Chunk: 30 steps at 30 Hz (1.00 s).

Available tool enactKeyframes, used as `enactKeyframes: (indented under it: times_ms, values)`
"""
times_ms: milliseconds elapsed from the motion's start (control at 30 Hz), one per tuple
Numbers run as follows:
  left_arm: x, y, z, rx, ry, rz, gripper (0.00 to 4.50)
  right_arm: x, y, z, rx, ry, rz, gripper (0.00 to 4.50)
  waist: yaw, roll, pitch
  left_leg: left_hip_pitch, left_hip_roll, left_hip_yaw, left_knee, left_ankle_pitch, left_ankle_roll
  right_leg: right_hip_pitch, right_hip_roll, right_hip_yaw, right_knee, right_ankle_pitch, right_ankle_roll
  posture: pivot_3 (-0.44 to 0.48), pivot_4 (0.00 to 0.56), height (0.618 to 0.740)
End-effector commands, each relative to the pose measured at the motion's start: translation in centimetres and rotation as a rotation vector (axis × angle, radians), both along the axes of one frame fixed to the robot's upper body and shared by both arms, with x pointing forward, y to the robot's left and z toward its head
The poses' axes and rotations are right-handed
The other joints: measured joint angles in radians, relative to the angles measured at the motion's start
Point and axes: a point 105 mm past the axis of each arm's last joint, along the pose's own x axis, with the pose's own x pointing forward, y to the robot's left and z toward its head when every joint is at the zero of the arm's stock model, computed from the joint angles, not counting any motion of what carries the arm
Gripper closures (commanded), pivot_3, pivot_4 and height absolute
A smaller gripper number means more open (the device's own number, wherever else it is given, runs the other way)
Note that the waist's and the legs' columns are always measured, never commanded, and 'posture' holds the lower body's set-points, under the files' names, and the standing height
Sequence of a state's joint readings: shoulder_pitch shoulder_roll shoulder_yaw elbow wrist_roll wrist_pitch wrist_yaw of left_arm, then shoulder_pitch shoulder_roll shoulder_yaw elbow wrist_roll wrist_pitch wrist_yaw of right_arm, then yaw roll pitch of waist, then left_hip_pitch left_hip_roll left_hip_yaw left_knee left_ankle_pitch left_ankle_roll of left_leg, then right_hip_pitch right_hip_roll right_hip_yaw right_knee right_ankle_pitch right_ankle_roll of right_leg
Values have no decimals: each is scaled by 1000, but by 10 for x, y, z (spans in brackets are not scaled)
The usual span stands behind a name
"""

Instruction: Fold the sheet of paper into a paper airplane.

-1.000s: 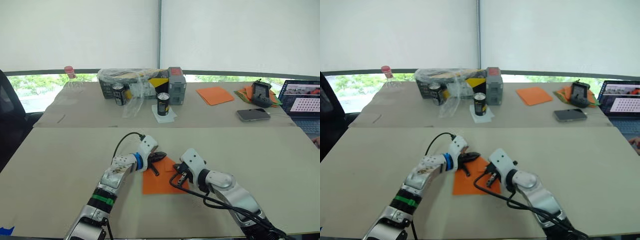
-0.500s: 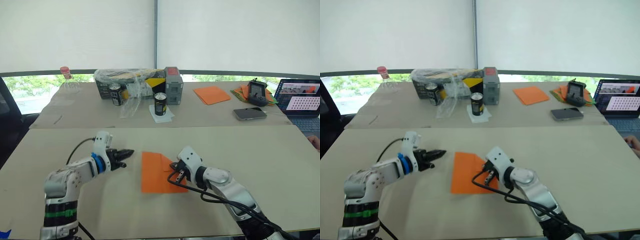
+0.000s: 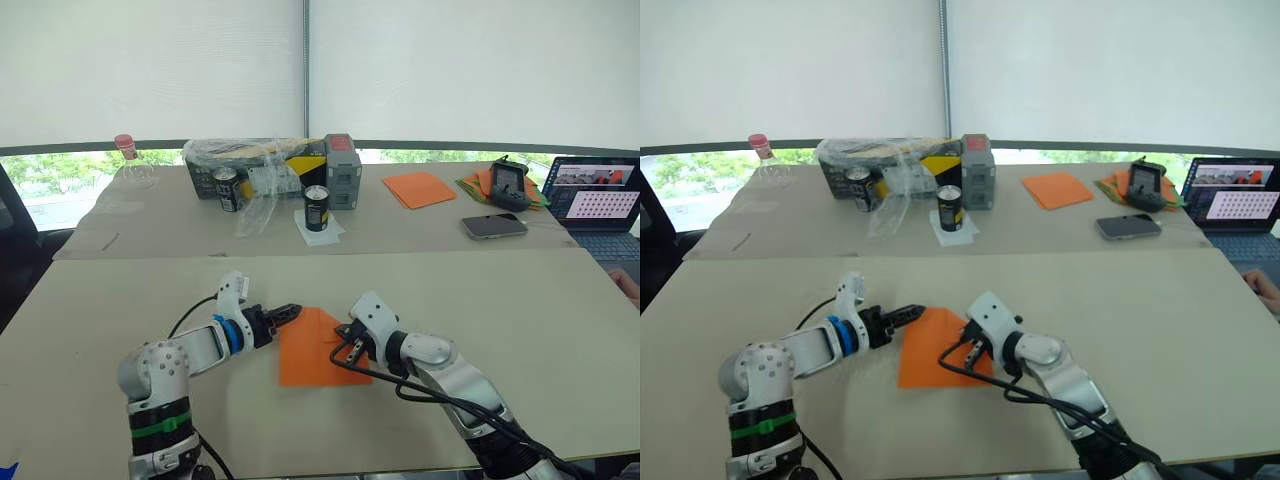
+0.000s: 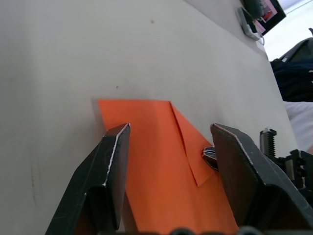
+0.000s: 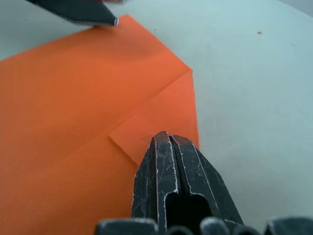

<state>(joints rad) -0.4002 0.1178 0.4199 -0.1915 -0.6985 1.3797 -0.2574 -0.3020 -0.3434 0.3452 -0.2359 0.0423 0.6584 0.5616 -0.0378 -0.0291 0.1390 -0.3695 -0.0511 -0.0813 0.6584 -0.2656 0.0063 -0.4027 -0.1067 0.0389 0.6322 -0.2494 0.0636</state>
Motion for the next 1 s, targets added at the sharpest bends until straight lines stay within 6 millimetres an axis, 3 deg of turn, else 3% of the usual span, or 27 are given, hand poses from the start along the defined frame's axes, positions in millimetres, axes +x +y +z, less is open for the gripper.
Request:
enactKeyframes:
  times_ms: [33,233,400,600,900,1000]
  values:
    - [9,5,12,-11,-40,34,1704,-12,2,-25,-29,105,6,4500,1,0,0,0,0,0,0,0,0,0,0,0,0,0,0,0,150,739]
    - [18,16,19,-47,-36,89,1704,-12,1,-26,-26,109,-3,4500,0,0,0,0,0,0,0,0,-1,0,0,0,0,0,0,0,150,739]
    - [17,0,12,-46,-7,42,1704,-11,3,-27,-30,108,0,4500,1,0,0,0,0,0,0,0,-1,0,0,0,0,0,0,0,150,739]
    - [15,-5,8,-66,12,32,1704,-11,1,-27,-36,107,-7,4500,0,0,0,0,0,0,0,0,-1,-1,0,0,0,0,0,0,150,739]
    - [17,-6,4,-58,29,52,4476,-12,-1,-28,-40,102,-18,4500,2,0,0,0,0,0,0,0,-1,0,0,1,0,0,0,0,150,739]
    - [17,-11,7,-47,8,19,4476,-4,-6,-19,-31,62,-54,4500,2,0,0,0,0,0,0,0,-1,0,0,1,0,0,0,0,150,739]
